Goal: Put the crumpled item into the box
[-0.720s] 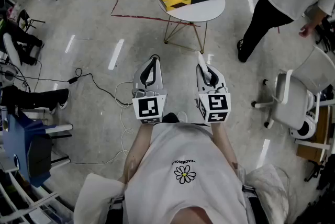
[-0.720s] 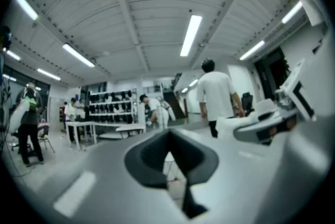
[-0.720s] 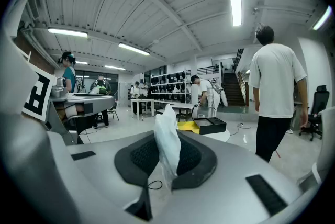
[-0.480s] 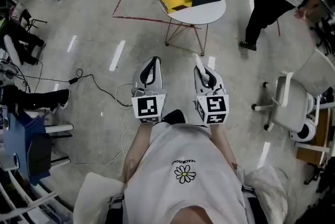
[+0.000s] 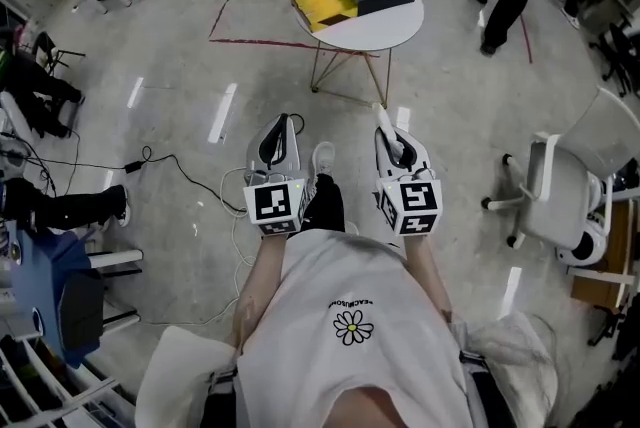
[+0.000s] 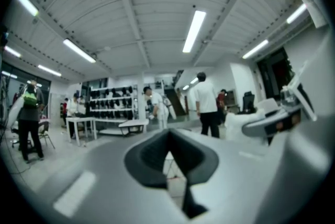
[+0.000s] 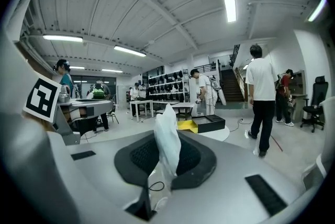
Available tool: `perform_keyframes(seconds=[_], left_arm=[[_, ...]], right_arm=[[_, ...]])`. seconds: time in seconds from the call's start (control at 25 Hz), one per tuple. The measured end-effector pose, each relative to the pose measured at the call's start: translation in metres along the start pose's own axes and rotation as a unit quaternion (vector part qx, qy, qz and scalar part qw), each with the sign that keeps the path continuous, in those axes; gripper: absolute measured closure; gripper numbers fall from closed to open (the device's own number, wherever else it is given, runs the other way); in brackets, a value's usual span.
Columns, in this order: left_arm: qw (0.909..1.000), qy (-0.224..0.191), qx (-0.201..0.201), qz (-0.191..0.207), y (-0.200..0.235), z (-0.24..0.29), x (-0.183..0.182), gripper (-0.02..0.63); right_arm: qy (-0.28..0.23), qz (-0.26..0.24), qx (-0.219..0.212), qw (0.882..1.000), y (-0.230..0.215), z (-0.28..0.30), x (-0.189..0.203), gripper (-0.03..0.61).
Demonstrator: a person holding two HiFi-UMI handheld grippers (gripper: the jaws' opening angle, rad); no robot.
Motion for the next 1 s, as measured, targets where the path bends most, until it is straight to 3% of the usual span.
perform_keyframes(seconds=[0.24,0.52,1.0], left_arm=[[0.9996,-0.008,0.022,-0.017,0.001,0.061,0.005,0.615],[0.9986,-0.038,0.031,-0.022,0.031,0.137,0.002,0.615],[0.9984,-0.016,0.046,-0.03,0.099,0.291,0.029,0.615]], right_arm=[[0.0,0.01,0.02,1.0,-0.027,0.036,0.005,0.534],[-0.015,0.005,0.055,0.998,-0.058,0.094,-0.009,0.534],[0.0,-0.009,0.044,0.999,-0.085,0.254,-0.04,0.533]])
Point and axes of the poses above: the fingertips, and each gripper's own axes: z forward along the fingers, y to its left, x out of its underside, the point moved 7 cm from there along -z, backward along the fingers, and after that the axes turned 8 degrees about -y, right-handed, at the moved point
